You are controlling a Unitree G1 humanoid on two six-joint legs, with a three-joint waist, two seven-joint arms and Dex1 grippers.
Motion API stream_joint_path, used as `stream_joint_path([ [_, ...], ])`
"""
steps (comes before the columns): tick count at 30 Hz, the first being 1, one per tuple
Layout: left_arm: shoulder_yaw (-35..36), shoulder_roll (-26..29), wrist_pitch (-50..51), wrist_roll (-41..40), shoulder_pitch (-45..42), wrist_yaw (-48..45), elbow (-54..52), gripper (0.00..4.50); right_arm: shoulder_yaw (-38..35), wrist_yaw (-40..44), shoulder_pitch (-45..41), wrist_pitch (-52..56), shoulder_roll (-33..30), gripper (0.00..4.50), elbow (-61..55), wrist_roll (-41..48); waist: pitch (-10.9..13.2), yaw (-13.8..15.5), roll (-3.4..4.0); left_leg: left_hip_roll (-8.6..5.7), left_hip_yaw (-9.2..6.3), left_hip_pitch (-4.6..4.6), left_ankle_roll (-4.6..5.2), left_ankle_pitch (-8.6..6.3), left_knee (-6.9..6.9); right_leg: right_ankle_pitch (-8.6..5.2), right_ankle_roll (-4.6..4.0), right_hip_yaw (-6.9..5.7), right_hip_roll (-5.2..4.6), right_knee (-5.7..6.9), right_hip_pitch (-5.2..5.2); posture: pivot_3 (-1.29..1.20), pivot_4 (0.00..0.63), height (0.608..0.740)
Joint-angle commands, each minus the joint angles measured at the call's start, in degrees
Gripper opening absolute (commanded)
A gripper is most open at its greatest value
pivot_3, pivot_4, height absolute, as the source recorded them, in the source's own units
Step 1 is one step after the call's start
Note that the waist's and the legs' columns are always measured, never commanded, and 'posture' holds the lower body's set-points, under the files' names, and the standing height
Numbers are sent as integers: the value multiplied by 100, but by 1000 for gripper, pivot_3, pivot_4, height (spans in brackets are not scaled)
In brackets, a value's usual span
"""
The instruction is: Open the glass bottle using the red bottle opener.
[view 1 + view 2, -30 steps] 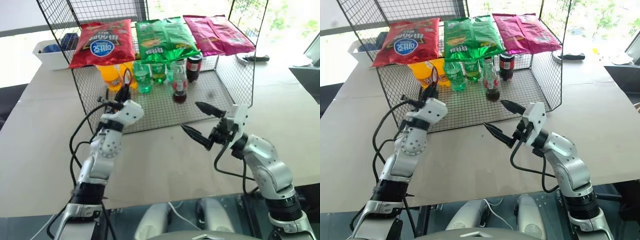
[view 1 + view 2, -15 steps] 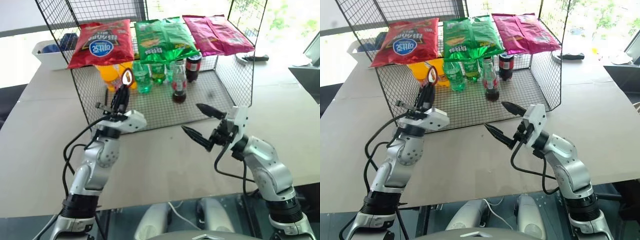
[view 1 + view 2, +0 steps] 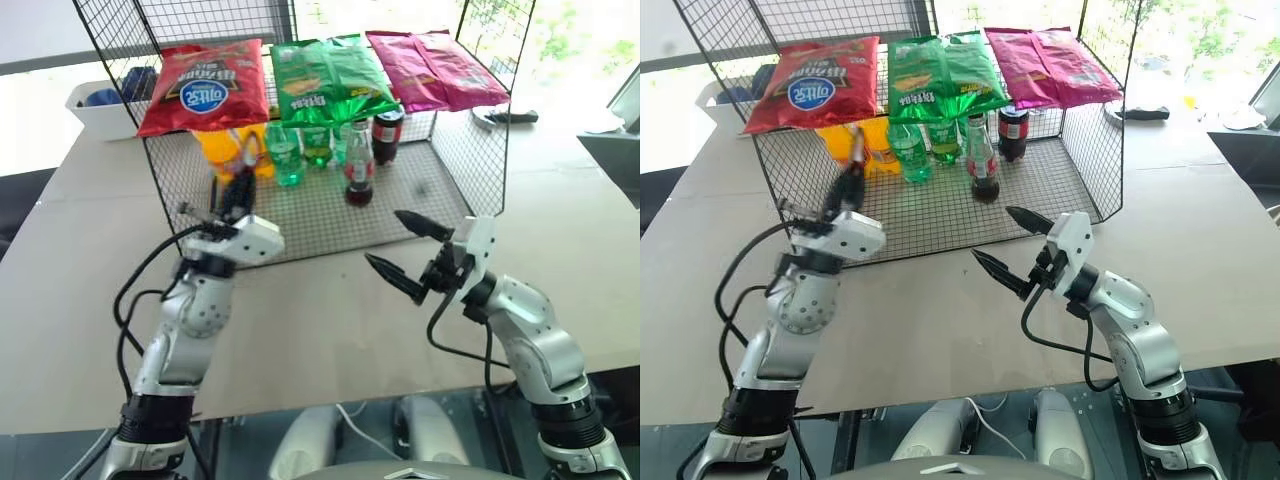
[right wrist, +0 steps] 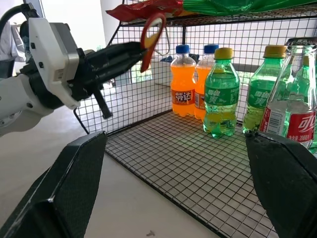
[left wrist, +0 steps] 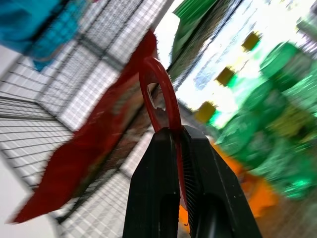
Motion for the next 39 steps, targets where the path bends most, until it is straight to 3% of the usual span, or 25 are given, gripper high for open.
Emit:
stream_joint_path([
  [1,20,-11,-59,-1474,140,-938,-340,71,-71,18,-82,-148,-50,4500,-16,-60,-1,-22,1,2,1,1,0,0,0,0,0,1,3,1,0,0,150,734],
  [5,10,-106,328,-2779,273,-1702,-755,71,-151,72,-80,-99,-215,4500,76,-100,-1,-22,2,6,2,1,0,0,0,0,0,3,5,2,-1,0,150,734],
  [10,88,-641,2141,-5941,181,-2456,-1257,71,-50,135,-201,567,-585,4500,149,-79,-4,5,3,3,3,1,1,0,10,0,0,4,2,2,5,0,150,734],
  [13,275,-761,2935,-7393,56,-2862,-1232,71,35,324,-374,1024,-750,4500,197,56,-4,-6,4,5,4,1,1,1,17,0,0,5,6,4,6,0,150,734],
  [20,598,-545,4587,-9706,-19,-3867,-877,71,-316,578,-939,3070,-744,4500,303,1749,-4,-40,4,14,10,4,1,1,18,3,-7,12,14,8,4,0,150,734],
  [23,484,-329,5167,-9945,0,-4393,-701,71,-664,674,-1385,4679,-958,4500,436,3242,-4,-39,4,12,11,2,3,1,19,5,-8,12,14,3,5,0,150,734],
  [27,491,-317,5354,-9795,-39,-4662,-593,71,-858,827,-1624,5576,-1231,4500,432,4245,-4,13,4,11,3,-1,4,0,18,4,-9,7,12,-4,8,0,150,734],
  [39,444,-701,5342,-9280,-66,-4805,-541,71,-770,180,-2137,6138,-1017,4500,240,5181,-5,-2,3,12,10,-2,5,-1,16,6,-10,31,8,-5,5,0,150,734],
])
